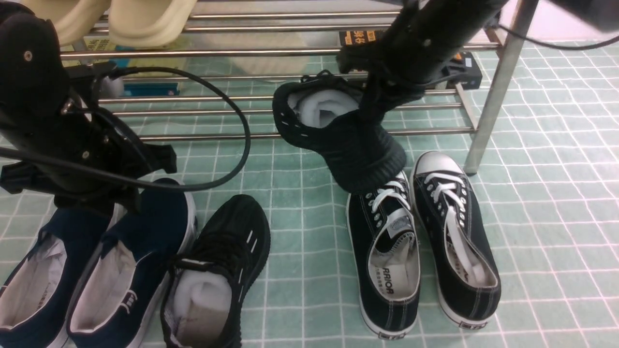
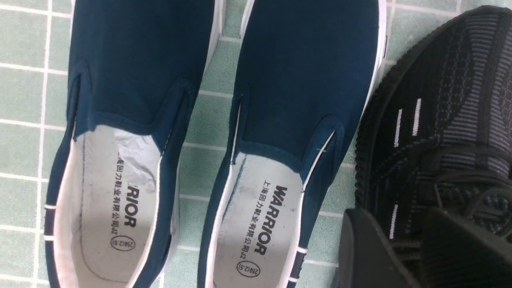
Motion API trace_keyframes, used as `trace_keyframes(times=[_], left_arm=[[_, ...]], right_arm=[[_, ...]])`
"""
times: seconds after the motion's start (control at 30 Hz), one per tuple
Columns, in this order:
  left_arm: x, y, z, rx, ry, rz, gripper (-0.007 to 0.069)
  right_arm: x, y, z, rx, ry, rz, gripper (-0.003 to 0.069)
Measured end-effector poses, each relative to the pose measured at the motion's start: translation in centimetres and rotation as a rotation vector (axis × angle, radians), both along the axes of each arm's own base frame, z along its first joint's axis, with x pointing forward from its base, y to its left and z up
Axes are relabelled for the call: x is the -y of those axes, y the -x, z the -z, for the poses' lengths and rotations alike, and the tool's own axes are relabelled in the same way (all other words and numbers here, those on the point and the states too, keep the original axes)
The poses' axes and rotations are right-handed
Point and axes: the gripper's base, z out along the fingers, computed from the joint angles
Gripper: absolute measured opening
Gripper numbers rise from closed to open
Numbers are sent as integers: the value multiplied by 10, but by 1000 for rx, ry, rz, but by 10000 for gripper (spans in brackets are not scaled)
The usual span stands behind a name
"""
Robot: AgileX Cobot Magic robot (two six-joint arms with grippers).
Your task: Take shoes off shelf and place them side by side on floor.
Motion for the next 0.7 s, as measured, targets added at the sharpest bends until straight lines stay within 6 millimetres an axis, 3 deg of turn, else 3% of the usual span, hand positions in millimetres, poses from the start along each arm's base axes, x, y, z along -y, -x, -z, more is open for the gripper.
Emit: trace_keyframes(times=[0.2, 0.3, 0.47, 0.67, 0.7], left_arm=[[0, 0, 0, 1, -4, 1, 243], [0, -1, 0, 8, -4, 2, 243], [0, -2, -1, 24, -9, 18, 236], [-1, -5, -9, 53, -54, 79, 169], [-3, -4, -17, 75, -63, 83, 141]], right_arm=[[14, 34, -47, 101, -6, 4, 10], [13, 67, -61, 103, -6, 28, 10], [0, 105, -47, 31, 49, 115, 12], [-29, 133, -4, -18, 142, 250, 13], [-36, 139, 10, -24, 146, 305, 13]])
